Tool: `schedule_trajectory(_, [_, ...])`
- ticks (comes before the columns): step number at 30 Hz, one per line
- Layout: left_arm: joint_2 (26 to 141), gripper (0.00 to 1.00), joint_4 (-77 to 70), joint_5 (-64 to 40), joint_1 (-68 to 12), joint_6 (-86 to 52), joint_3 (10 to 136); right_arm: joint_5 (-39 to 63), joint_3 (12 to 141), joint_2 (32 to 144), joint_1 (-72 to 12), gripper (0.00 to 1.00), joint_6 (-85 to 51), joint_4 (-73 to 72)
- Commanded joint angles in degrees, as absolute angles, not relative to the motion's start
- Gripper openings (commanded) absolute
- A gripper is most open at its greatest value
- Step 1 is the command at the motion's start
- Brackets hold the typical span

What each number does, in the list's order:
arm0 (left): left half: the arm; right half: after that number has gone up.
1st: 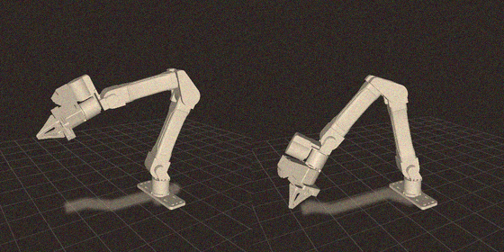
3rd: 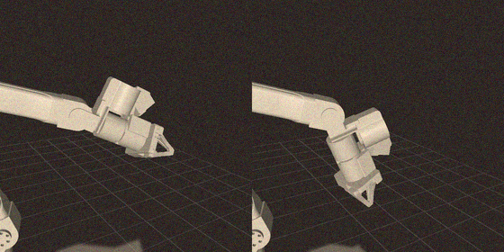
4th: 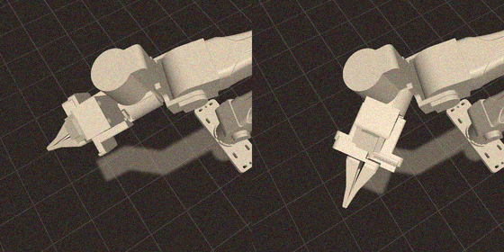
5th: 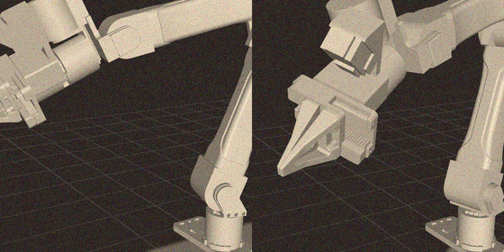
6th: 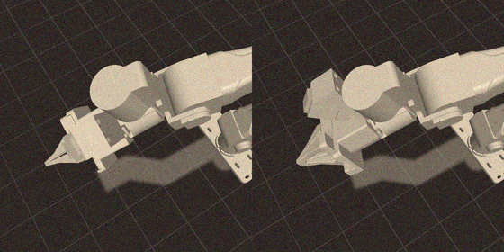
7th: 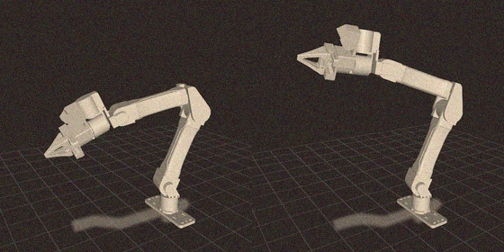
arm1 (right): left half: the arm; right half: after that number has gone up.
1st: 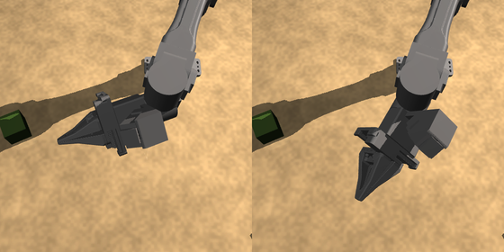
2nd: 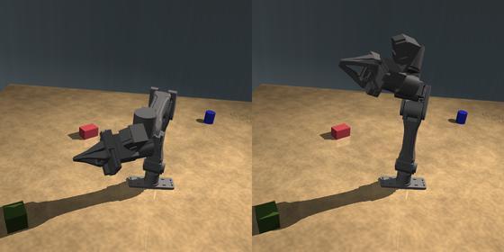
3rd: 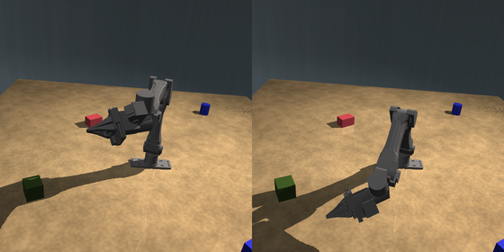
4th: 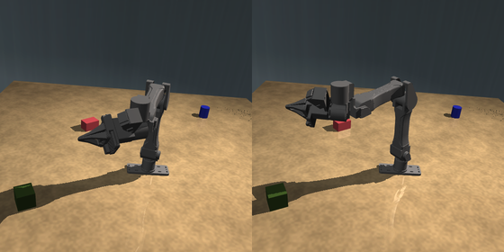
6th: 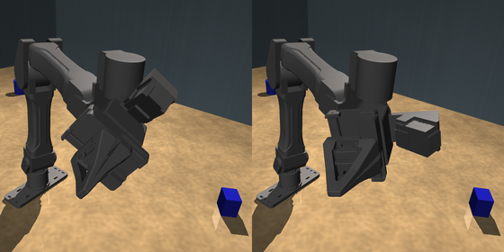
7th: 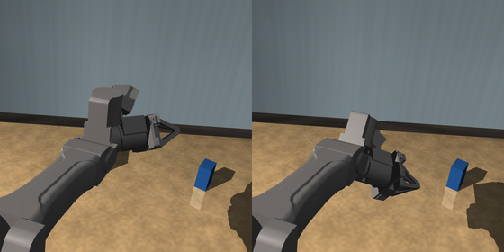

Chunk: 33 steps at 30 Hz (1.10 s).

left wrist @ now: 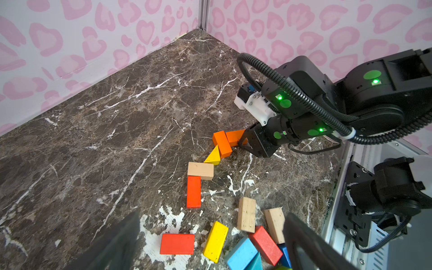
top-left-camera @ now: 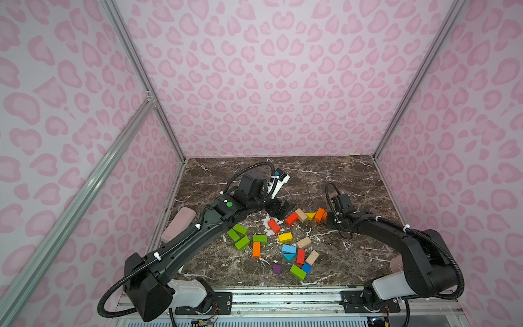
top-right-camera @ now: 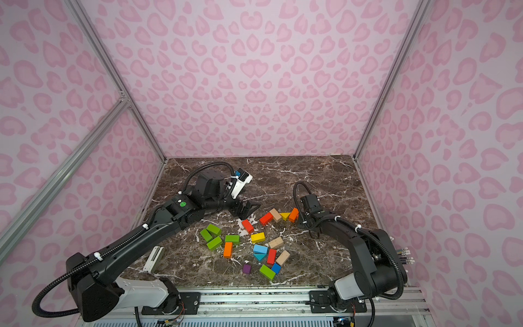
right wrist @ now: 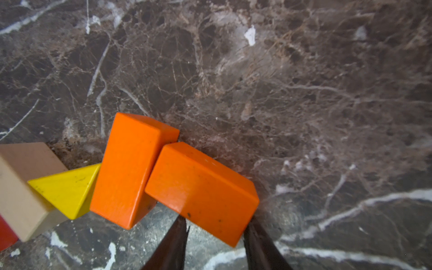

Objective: Assemble a heart with building blocks
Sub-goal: Assemble the building block at the center of the board.

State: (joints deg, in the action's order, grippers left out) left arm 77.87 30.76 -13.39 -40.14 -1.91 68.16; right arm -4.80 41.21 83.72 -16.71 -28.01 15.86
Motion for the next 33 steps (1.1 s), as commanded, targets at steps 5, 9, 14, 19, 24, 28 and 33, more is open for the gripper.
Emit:
schedule_trajectory(5, [77.9, 0.97, 29.6, -12.7, -40.1, -1.6, 68.2, -5.7, 41.9, 82.5, -16.6, 0.46, -27.3, 15.6])
schedule_trajectory(9, [77.9, 0.97, 29.7, -12.7, -40.1, -1.6, 68.2, -6.5, 41.9, 81.3, -16.6, 0.48, -27.2, 16.6])
schedule_trajectory(14, [77.7, 0.98, 29.6, -12.5, -40.1, -1.8, 68.2, -5.6, 41.6, 78.3, -16.7, 0.56, -27.8, 18.0])
schedule_trajectory(19, [77.4, 0.98, 29.5, -11.5, -40.1, -2.0, 68.0, -3.9, 39.1, 73.4, -19.0, 0.66, -29.3, 18.6])
schedule_trajectory(24, [77.7, 0.98, 29.7, -11.2, -40.0, -1.8, 67.8, -4.9, 37.5, 68.9, -24.5, 0.71, -31.0, 20.9])
schedule_trajectory(28, [78.3, 0.98, 30.0, -9.6, -40.1, -1.8, 67.7, -2.5, 35.8, 65.5, -29.5, 0.74, -30.0, 20.6])
schedule_trajectory(33, [78.4, 0.98, 30.4, -7.3, -40.1, -1.5, 68.1, 0.7, 33.6, 62.8, -33.8, 0.77, -28.0, 19.1])
